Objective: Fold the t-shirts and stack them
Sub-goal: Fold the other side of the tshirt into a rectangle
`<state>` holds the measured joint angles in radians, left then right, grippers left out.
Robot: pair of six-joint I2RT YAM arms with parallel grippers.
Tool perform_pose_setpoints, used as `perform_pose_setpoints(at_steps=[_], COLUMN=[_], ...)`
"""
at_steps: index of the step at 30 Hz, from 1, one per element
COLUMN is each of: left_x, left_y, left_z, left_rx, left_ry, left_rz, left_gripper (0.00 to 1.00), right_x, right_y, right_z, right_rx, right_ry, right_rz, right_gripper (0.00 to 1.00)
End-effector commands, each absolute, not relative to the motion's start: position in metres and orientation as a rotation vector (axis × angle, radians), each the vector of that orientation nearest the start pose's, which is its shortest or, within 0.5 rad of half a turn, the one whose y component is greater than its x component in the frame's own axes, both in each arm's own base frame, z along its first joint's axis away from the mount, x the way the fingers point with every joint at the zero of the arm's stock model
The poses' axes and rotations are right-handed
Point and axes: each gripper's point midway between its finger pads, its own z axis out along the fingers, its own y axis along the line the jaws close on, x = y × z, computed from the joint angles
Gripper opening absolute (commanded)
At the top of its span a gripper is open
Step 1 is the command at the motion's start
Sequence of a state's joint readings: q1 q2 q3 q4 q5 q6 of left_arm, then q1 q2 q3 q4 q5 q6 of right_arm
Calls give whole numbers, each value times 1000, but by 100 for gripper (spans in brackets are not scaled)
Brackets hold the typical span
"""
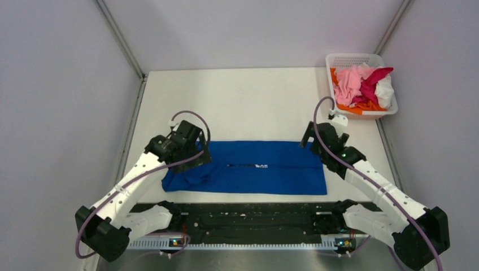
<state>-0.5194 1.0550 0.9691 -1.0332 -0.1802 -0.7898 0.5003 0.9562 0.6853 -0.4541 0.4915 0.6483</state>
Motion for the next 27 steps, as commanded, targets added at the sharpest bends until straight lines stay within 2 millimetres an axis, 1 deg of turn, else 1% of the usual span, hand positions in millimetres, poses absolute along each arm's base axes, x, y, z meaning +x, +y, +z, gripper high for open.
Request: perform_pose_setpoints(at_steps=[1,3,4,7,10,12,14,15,17,21,24,25,27], left_x=[221,209,200,178,161,157,157,158,165,193,212,216,225], left_y=[-151,-149,-145,-135,-126,-116,-103,-98,-93,-94,-90,-87,-84], left_z=[131,109,93,61,46,42,38,38,46,83,106,109,109], left_rx=[-335,-355,-372,-441,-520,-562,-608,-623,-631,-598,-572,-576,-591], left_ry=[2621,2697,2737,2783,2798,2778,2751,2741,2718,2622,2538,2523,2511], left_rz=[-401,-368,-347,-321,-304,-255,-171,-129,-73,-58,-40,-29,-28], left_gripper=[99,99,99,99,99,99,99,99,99,99,99,99,99], right_x=[281,279,279,277,276,276,277,277,277,276,275,275,274], right_y=[123,123,122,118,116,118,119,120,123,132,141,145,152], right_z=[150,145,142,127,115,111,110,110,112,123,128,129,128], right_rx=[265,266,268,287,295,293,291,290,273,211,170,159,135], right_ry=[2116,2128,2134,2160,2190,2204,2208,2206,2199,2176,2165,2162,2164], right_rz=[338,332,326,292,267,264,269,276,298,363,423,446,489], right_gripper=[99,99,99,99,99,99,99,99,99,99,99,99,99])
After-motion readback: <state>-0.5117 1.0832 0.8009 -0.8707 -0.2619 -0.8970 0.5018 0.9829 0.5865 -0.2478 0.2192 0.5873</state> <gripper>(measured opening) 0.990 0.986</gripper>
